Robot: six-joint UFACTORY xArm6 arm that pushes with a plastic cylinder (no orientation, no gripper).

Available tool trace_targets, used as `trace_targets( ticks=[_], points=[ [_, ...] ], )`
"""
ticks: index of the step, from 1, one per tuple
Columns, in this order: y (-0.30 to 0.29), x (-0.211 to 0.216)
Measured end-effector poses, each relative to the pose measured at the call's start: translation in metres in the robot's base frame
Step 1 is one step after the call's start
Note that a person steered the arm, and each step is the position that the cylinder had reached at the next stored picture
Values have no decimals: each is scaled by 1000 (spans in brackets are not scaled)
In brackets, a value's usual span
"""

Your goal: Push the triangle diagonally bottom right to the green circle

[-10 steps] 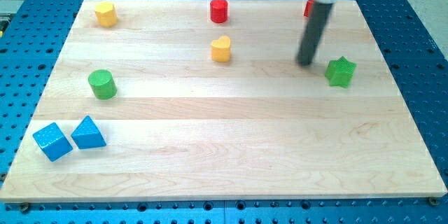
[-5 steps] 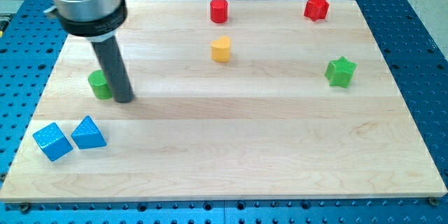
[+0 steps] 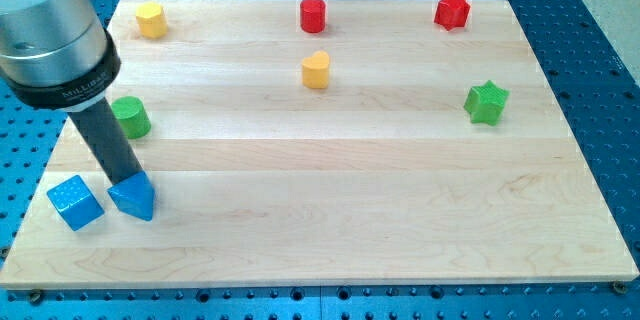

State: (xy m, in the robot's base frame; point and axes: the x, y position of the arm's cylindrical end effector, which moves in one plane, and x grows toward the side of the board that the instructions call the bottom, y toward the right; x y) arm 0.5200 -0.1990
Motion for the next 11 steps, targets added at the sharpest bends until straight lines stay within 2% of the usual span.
trace_targets(
  ticks=[2, 3, 4, 6, 8, 9, 10, 11],
  points=[
    [-37, 8],
    [-35, 27],
    [-21, 28],
    [-74, 19],
    [40, 24],
    [73, 27],
    [43, 38],
    [44, 39]
  ],
)
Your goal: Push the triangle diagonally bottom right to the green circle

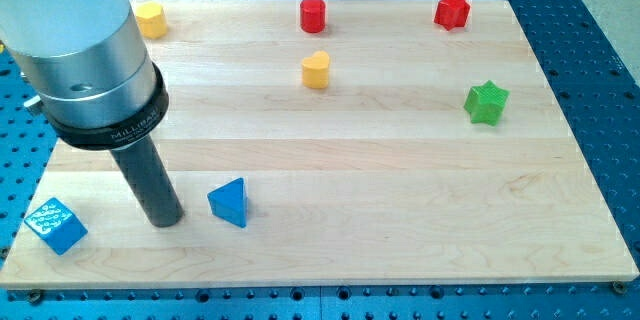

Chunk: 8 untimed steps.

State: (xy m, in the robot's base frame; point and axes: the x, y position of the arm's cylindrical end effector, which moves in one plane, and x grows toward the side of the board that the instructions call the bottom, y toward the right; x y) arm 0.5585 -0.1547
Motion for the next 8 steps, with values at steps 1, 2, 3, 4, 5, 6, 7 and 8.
trace_targets(
  ticks=[1, 2, 3, 4, 5, 6, 7, 8],
  points=[
    [4, 4],
    [7, 17],
    [17, 23],
    [19, 28],
    [14, 29],
    [0, 32],
    [32, 29],
    [69, 16]
  ],
)
